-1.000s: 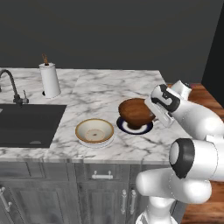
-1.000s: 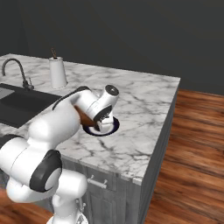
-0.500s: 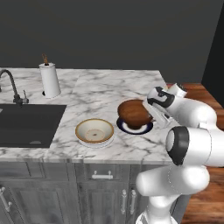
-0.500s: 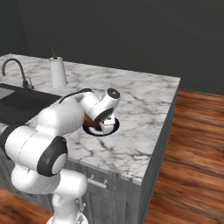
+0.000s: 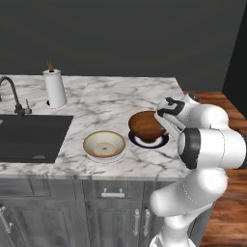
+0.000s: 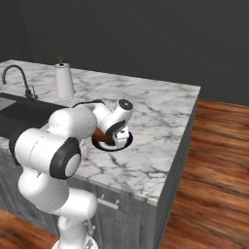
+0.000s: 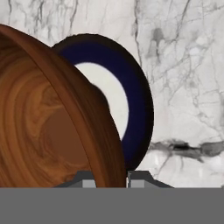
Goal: Move the bowls from the cabinet to the plates on the dining table.
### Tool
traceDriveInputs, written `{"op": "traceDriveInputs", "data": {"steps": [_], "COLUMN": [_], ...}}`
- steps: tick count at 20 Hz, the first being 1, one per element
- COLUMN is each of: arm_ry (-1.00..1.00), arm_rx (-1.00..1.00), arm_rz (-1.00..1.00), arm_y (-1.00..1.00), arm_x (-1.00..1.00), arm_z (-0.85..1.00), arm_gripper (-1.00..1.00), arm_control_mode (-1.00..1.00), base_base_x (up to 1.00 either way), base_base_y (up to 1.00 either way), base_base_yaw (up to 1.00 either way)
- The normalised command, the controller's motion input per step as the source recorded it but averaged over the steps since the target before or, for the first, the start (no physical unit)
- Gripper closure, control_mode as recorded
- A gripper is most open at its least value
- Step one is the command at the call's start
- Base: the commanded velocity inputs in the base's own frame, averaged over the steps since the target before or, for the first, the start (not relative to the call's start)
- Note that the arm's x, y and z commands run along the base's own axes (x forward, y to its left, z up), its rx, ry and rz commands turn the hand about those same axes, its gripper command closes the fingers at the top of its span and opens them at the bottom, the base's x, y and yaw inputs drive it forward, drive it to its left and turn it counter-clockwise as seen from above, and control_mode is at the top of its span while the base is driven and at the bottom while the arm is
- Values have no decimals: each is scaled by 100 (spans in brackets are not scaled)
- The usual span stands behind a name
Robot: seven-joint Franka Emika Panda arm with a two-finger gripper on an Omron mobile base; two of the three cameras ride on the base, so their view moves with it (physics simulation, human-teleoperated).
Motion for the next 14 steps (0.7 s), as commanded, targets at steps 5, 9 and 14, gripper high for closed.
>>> {"op": "traceDriveInputs", "data": {"steps": [5, 9, 14], "arm_ry": [0, 2, 2], "arm_rx": [0, 0, 0], "arm_rz": [0, 0, 0], "arm_y": [-8, -7, -6], "arm_x": [25, 23, 21], "arm_z": [-22, -21, -21], "arm_gripper": [100, 100, 100], "arm_control_mode": [-100, -100, -100], "base_base_x": [0, 0, 0], "base_base_y": [0, 0, 0], "base_base_yaw": [0, 0, 0]}}
